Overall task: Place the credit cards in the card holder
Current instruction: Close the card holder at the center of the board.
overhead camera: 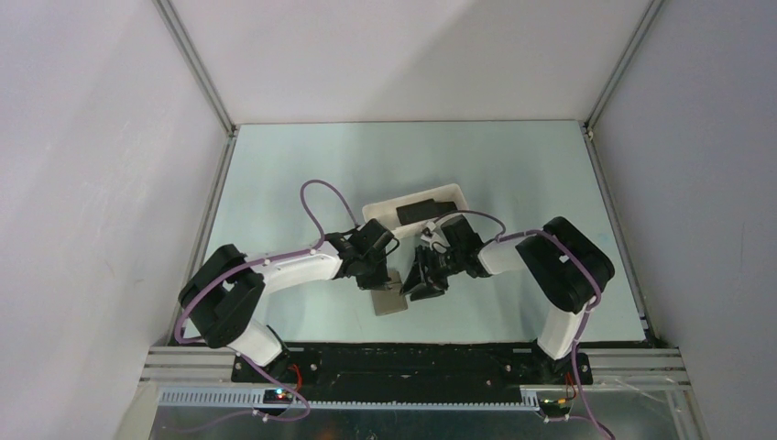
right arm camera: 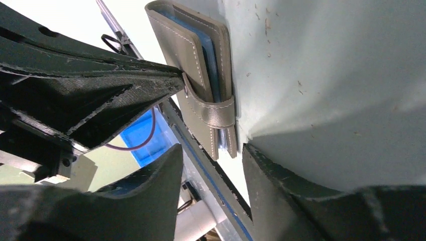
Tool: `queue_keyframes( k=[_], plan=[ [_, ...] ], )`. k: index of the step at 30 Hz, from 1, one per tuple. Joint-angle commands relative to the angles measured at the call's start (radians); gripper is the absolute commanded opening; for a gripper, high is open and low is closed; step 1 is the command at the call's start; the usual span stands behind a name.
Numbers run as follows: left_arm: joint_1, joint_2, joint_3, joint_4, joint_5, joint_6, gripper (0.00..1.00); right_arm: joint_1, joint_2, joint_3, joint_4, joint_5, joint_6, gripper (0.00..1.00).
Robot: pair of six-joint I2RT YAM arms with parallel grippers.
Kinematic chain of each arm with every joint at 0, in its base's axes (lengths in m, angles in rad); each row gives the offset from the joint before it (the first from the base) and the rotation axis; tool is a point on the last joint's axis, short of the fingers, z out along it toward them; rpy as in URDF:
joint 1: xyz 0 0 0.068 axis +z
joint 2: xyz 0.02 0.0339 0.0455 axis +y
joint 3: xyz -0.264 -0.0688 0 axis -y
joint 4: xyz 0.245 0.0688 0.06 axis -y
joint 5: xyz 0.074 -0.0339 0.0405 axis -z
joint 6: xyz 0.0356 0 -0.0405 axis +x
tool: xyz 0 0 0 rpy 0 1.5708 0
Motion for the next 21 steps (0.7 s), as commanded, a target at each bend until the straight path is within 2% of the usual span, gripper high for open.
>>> queue_keyframes(
  k=[1,2,5,6,8,13,21],
  plan=[
    [-0.002,0.019,-0.009,-0.016,-0.025,0.007,0.0,0.016,0.027,-0.057,-0.219,0.299,-0.105,0.49],
    [-0.003,0.019,-0.009,-0.015,-0.025,0.007,0.0,0.016,-0.004,-0.05,-0.233,0.307,-0.112,0.4],
    [-0.003,0.021,-0.009,-0.015,-0.024,0.008,0.0,0.012,-0.071,-0.041,-0.272,0.312,-0.137,0.23],
    [-0.003,0.02,-0.009,-0.014,-0.025,0.008,0.0,0.007,-0.104,-0.037,-0.275,0.309,-0.141,0.12],
    [-0.002,0.022,-0.008,-0.014,-0.025,0.008,0.0,0.0,-0.152,-0.034,-0.27,0.278,-0.141,0.0],
    [-0.003,0.022,-0.008,-0.015,-0.025,0.01,0.0,-0.002,-0.198,-0.005,-0.251,0.216,-0.123,0.0],
    [-0.003,0.021,-0.011,-0.015,-0.025,0.008,0.0,0.016,-0.157,0.064,-0.202,0.158,-0.083,0.0]
  ],
)
